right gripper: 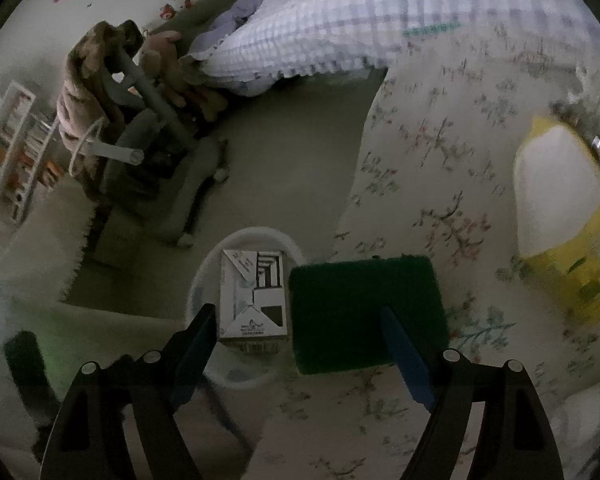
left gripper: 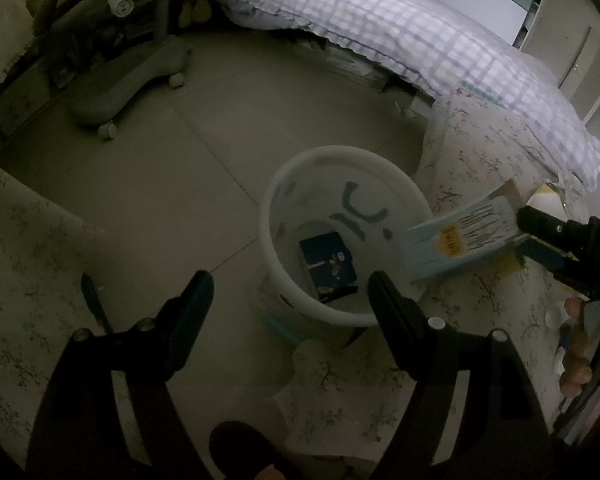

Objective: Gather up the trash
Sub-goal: 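Lower the small white box into the wastebasket and open the right tool, then grasp the white spray bottle with the right tool while the left approaches the green sponge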

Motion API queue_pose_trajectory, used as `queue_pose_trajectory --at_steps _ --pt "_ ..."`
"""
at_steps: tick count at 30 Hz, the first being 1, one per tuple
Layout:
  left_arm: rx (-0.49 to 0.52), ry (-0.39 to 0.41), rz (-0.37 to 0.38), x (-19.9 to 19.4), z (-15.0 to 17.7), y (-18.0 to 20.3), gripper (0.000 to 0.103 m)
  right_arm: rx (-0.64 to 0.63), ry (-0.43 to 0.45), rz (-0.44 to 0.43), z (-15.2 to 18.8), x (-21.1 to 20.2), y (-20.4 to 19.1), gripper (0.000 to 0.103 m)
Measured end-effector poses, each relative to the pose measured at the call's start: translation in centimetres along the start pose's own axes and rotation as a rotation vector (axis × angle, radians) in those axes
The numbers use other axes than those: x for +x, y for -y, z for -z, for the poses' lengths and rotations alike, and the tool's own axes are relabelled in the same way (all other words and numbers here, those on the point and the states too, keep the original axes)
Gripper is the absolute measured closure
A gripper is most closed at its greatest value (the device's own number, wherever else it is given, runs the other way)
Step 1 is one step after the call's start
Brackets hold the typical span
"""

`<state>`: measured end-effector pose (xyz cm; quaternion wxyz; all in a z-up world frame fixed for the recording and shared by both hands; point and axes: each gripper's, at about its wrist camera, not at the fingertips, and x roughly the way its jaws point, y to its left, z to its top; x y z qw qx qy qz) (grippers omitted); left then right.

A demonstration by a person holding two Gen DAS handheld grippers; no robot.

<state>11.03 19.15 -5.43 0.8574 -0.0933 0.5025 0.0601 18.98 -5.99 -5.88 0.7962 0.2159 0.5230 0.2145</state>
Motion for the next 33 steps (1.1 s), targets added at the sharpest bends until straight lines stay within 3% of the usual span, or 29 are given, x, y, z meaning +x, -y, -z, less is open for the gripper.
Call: queue_pose_trajectory --at_steps 11,18,25,33 --pt "0.002 0.001 0.002 0.0 0.0 -0.2 0.023 0.034 -0.007 0.033 -0.2 0.3 0.6 0.019" --pt "0.019 0.009 0.013 -0.3 -0.1 0.9 0.023 0.019 0.011 0.055 -0.2 -1.7 0.9 0.019" --pt "0.079 0.019 0.045 -0.7 -0.1 4.4 0.023 -0.039 0.066 0.135 0.2 -7.4 2.2 0.019" --pt "0.168 0.023 0.075 -1.2 0.6 8.3 0.023 -0.046 0.091 0.275 1.2 -13.9 7.3 0.019"
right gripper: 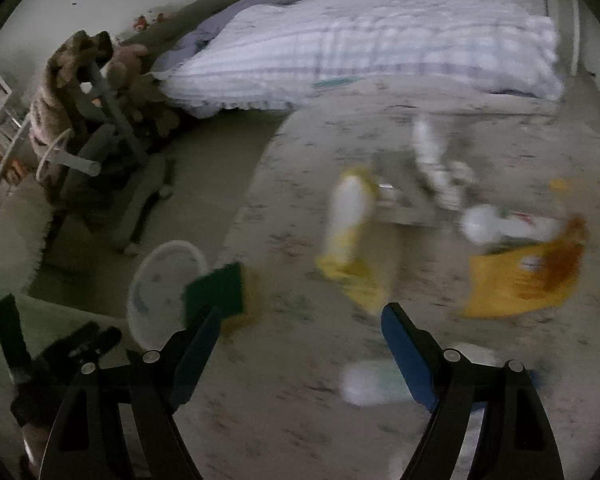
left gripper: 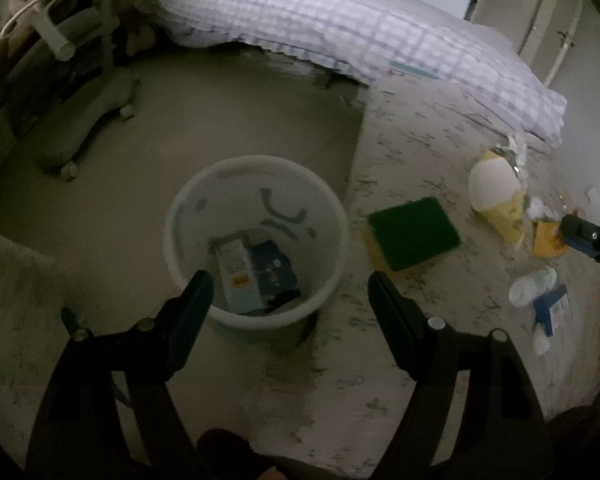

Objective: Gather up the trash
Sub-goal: 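Grasp the white spray bottle with the right tool while the left approaches the green sponge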

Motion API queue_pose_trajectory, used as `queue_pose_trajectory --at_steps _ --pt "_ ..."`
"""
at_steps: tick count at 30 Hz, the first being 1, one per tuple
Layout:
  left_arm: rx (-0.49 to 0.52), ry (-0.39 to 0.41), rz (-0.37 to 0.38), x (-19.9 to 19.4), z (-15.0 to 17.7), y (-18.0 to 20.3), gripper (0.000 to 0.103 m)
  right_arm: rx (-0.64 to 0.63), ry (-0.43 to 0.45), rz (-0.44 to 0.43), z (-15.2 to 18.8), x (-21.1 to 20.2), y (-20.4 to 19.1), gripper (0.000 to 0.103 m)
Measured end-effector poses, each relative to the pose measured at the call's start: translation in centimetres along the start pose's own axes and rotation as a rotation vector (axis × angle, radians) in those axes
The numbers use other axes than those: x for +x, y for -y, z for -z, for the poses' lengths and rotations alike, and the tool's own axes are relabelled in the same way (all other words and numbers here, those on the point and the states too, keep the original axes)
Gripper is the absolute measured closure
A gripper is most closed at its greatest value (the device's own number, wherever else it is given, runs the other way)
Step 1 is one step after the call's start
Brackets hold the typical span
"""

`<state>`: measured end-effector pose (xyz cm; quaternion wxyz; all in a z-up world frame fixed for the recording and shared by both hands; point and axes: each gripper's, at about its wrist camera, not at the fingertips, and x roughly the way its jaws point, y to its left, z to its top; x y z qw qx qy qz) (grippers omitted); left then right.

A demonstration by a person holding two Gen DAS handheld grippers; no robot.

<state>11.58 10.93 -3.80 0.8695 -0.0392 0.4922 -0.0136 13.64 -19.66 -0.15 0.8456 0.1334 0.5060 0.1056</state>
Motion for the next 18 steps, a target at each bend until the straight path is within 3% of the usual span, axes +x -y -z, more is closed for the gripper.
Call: queue_pose_trajectory --at_steps 8,18 --pt "0.047 -0.017 0.023 -0.1 0.8 1.9 0.023 -0.013 -0.076 0.108 1.4 -1.2 4.3 0.019" --pt "0.079 -0.048 0.008 0.4 1.7 2.9 0.023 -0.325 -0.217 0.237 4.5 2.3 3.3 0.019"
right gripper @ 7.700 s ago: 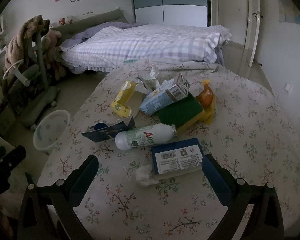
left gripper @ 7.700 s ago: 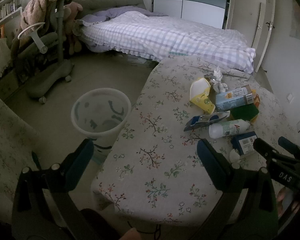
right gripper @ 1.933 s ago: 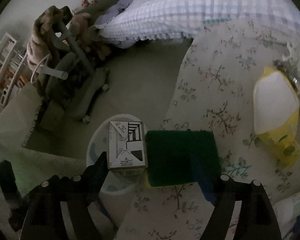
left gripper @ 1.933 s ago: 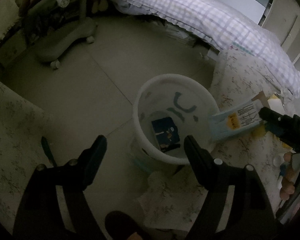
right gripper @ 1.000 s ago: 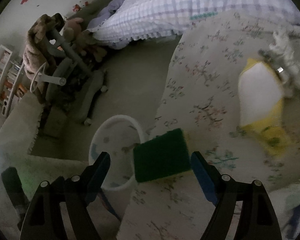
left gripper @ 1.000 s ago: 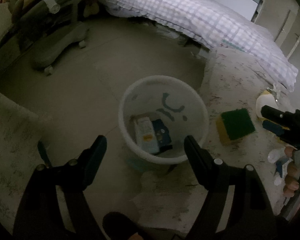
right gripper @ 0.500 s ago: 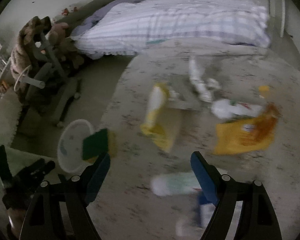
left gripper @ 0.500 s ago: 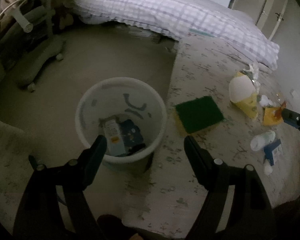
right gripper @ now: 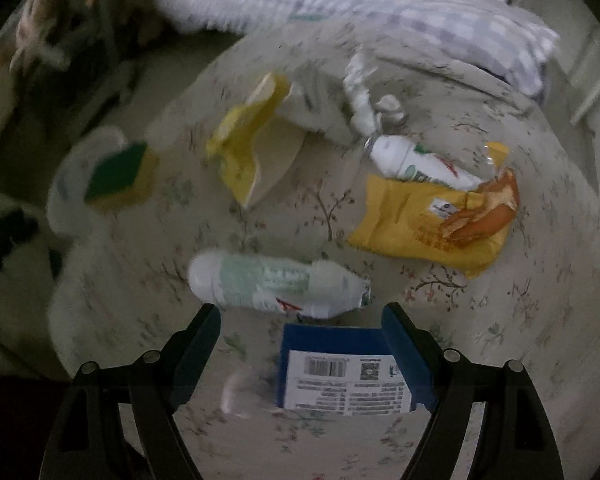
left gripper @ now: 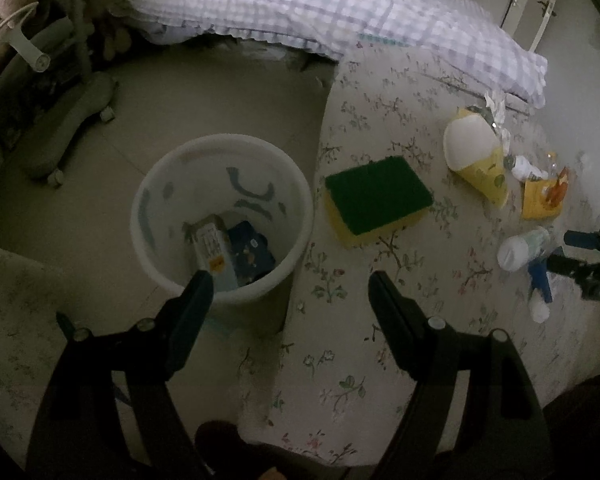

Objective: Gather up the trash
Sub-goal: 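Grasp the white spray bottle with the right tool while the left approaches the green sponge, then grasp the green sponge with the left tool while the right lifts the bottle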

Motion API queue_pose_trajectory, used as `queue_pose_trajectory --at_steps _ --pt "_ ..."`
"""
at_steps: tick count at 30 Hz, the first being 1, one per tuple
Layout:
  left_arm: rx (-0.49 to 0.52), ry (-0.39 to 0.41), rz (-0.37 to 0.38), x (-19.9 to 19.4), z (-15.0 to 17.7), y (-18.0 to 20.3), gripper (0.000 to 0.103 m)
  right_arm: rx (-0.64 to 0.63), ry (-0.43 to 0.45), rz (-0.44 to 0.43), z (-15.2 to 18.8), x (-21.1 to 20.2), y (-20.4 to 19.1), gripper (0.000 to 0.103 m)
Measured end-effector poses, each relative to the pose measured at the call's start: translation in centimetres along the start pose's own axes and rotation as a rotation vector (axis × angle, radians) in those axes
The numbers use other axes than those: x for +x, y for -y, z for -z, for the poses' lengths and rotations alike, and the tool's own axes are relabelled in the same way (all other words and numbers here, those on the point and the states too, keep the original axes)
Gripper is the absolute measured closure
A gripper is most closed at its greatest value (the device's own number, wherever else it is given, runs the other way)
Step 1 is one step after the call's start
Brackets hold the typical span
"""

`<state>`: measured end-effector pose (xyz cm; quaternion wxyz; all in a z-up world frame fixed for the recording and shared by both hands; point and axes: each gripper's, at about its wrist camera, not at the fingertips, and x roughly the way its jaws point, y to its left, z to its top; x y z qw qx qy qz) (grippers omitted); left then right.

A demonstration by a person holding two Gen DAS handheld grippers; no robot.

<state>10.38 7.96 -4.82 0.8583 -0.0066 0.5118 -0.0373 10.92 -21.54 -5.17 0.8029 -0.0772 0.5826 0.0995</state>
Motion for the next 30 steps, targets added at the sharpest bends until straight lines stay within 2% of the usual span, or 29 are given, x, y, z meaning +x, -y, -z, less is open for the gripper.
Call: queue_pose_trajectory --at_steps 7,15,17,19,23,25,30 --pt "0.014 -0.020 -0.013 0.8 0.1 0.1 0.023 -0.122 -0.013 0.079 -0.6 2.0 -1.7 0.019" --pt "0.039 -0.044 -0.027 2.0 -0.2 0.6 0.023 -0.119 -0.009 0.097 -2.4 3.4 -1.9 0.020" --pt "0.053 -0.051 -0.033 2.5 -0.4 0.9 0.023 -0.113 -0.003 0.094 -2.7 3.6 -2.0 0.024" --pt "0.063 -0.059 -0.036 2.9 -0.6 1.2 0.023 -0.111 0.000 0.091 -3.0 3.8 -2.2 0.034" --pt "0.078 -0.069 -0.035 3.7 -1.0 1.9 0.023 -0.102 0.018 0.077 -3.7 4.0 -2.7 0.041" --pt "0.087 -0.066 -0.034 4.1 -1.4 2.3 0.023 -0.095 0.026 0.063 -4.0 3.9 -2.6 0.050" --pt "0.075 -0.066 -0.003 5.2 -2.3 3.0 0.023 -0.080 0.050 0.020 -4.6 3.1 -2.8 0.057"
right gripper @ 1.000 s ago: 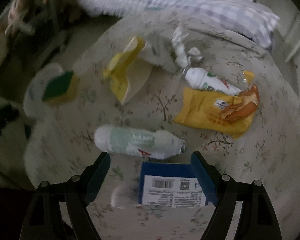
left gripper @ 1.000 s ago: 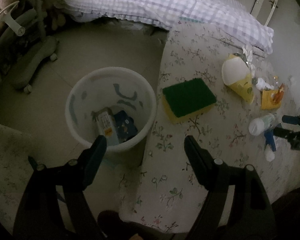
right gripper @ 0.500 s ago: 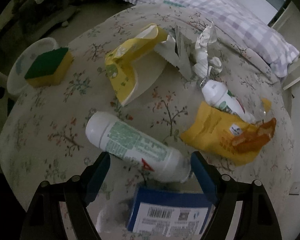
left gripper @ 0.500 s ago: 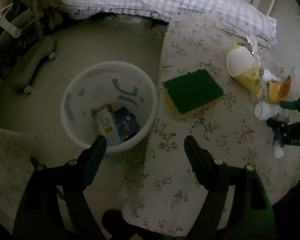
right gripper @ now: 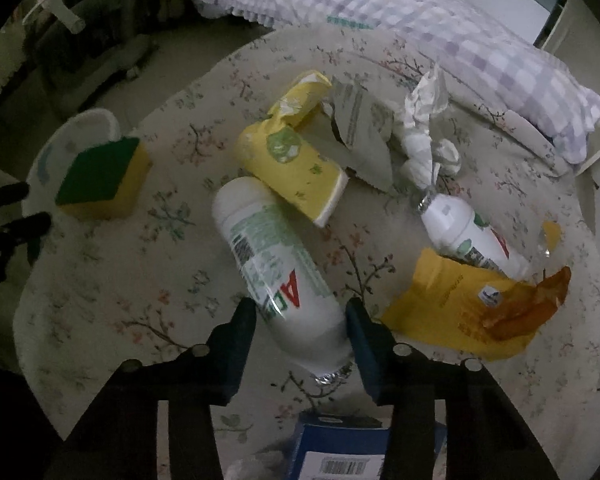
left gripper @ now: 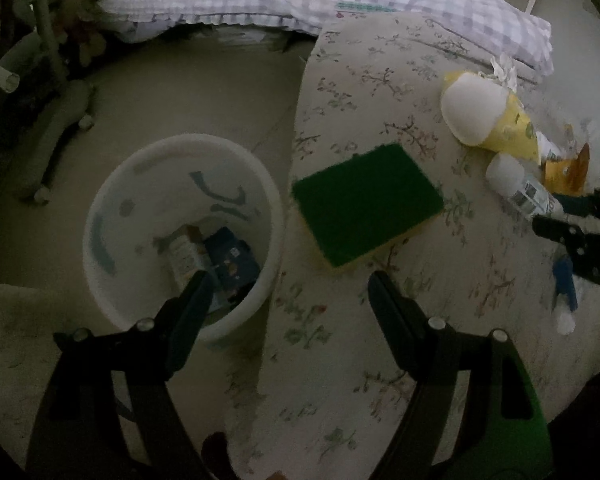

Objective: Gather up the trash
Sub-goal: 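Grasp the green sponge with the left tool while the right lifts the bottle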

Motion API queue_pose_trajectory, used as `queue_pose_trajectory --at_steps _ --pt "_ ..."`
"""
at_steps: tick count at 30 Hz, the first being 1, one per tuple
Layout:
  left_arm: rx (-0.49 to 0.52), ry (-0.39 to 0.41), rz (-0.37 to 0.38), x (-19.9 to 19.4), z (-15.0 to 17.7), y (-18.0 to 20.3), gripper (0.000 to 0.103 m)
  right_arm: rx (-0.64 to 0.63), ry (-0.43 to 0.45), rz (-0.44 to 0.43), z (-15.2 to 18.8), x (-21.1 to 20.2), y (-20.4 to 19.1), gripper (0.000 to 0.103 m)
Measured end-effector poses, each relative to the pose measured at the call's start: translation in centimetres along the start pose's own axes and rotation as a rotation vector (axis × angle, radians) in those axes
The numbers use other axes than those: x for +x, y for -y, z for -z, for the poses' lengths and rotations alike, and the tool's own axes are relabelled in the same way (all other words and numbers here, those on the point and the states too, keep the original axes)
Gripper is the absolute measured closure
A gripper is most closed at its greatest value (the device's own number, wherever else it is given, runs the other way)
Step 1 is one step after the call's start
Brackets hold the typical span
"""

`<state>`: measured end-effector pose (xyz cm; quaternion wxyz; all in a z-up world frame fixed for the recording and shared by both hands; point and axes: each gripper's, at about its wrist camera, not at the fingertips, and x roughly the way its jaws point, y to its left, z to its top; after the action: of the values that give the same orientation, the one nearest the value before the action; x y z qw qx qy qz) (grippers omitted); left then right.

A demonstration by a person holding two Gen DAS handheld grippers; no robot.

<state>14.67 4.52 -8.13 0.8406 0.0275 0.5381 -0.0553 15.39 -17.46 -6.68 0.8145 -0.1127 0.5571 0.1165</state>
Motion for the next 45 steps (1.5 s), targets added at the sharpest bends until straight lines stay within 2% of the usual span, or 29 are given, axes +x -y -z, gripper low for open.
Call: queue_pose_trajectory --at_steps 6,13,18,21,26,31,40,45 --pt "-0.009 0.028 0.042 0.7 -1.3 1.0 0.023 0.036 0.039 -0.067 0.4 -2.4 0.0 0.058" --pt "0.001 0.050 0.070 1.5 -2.3 2.0 0.023 0.140 0.090 -0.154 1.4 -5.5 2.1 0.058" --pt "0.031 0.052 0.088 1.9 -2.5 2.8 0.024 0.194 0.106 -0.158 2.1 -6.4 3.6 0.058" --pt "0.045 0.059 0.106 1.7 -2.5 3.2 0.036 0.209 0.105 -0.152 2.7 -6.6 4.0 0.058" --pt "0.085 0.076 0.092 1.1 -2.4 4.1 0.044 0.234 0.113 -0.145 3.0 -6.9 4.7 0.058" --pt "0.038 0.076 0.125 0.4 -2.5 3.5 0.051 0.259 0.132 -0.147 3.0 -7.4 4.9 0.058" --pt "0.011 0.122 0.153 -2.0 -1.8 2.5 0.052 0.280 0.151 -0.152 2.1 -7.9 3.7 0.058" --pt "0.012 0.144 0.141 -3.0 -1.2 1.3 0.052 0.279 0.163 -0.179 0.8 -7.8 1.8 0.058"
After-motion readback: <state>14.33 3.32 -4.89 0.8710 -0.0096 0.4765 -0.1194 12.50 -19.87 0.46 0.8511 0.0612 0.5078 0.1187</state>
